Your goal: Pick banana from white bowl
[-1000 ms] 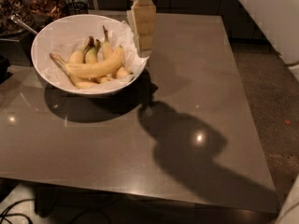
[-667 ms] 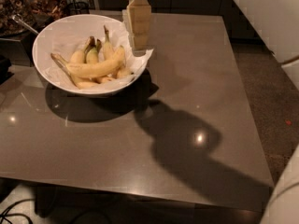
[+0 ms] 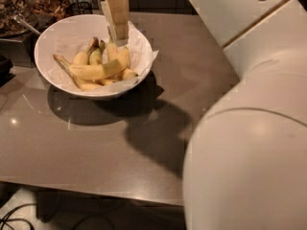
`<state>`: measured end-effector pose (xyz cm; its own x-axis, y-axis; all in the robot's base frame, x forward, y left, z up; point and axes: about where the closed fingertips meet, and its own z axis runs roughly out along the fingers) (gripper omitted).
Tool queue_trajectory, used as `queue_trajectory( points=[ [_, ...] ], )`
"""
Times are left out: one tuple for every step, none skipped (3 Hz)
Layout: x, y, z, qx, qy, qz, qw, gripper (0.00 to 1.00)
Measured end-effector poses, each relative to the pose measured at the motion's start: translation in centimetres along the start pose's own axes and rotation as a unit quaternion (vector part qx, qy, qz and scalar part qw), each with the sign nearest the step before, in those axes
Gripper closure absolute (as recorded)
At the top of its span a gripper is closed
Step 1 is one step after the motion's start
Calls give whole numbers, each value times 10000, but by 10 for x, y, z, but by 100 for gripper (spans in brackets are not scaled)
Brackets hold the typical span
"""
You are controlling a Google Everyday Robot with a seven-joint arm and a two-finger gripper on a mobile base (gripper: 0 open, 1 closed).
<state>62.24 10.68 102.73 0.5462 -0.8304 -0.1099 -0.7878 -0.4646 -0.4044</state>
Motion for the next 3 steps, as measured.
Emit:
queue_trajectory(
  points=[
    [-15,-22,13,-3,-122,-232,9997,0],
    [-19,-27,32,-124,-279,-219,9993,0],
    [-10,-16,48,-311,-414,13,9987,18]
  ],
)
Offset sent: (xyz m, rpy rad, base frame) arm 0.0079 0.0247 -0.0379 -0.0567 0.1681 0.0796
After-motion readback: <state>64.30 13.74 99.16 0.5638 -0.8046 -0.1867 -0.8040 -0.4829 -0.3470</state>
